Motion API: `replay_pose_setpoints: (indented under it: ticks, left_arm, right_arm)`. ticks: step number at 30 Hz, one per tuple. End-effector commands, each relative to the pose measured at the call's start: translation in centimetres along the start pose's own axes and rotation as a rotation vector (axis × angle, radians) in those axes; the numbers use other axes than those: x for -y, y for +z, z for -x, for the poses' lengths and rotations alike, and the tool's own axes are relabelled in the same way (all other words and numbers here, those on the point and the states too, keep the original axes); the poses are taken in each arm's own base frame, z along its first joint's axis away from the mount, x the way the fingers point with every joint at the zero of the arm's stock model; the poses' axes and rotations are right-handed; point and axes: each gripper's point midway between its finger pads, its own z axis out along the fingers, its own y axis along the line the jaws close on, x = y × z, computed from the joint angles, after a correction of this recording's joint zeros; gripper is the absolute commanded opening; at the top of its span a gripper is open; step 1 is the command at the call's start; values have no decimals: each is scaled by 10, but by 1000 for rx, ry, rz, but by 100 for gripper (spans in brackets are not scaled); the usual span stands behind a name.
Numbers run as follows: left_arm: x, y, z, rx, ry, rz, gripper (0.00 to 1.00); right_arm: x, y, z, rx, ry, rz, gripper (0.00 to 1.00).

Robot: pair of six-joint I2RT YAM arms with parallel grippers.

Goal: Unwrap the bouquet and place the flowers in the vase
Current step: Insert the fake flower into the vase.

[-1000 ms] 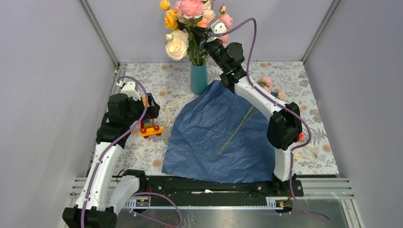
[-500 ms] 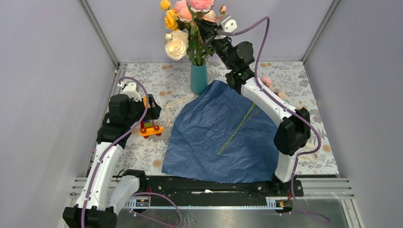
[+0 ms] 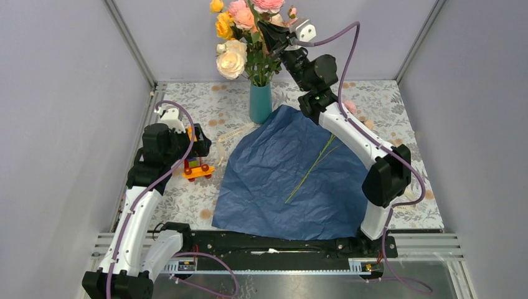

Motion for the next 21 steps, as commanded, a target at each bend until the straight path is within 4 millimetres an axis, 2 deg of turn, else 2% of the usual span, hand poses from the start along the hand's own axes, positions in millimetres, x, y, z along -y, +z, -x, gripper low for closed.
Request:
replay_pose_setpoints:
  ticks: [1,7,21]
  left_arm:
    - [4,-1,12,53,-1,-24,93]
    - [4,-1,12,53,-1,-27,93]
    - [5,0,11,49,0,-29,93]
  right_arm:
    - [5,-1,73,157,-15,-25,0]
    - [7,-4,69,150,-24,-36,0]
    - [3,4,29,104,-12,-32,0]
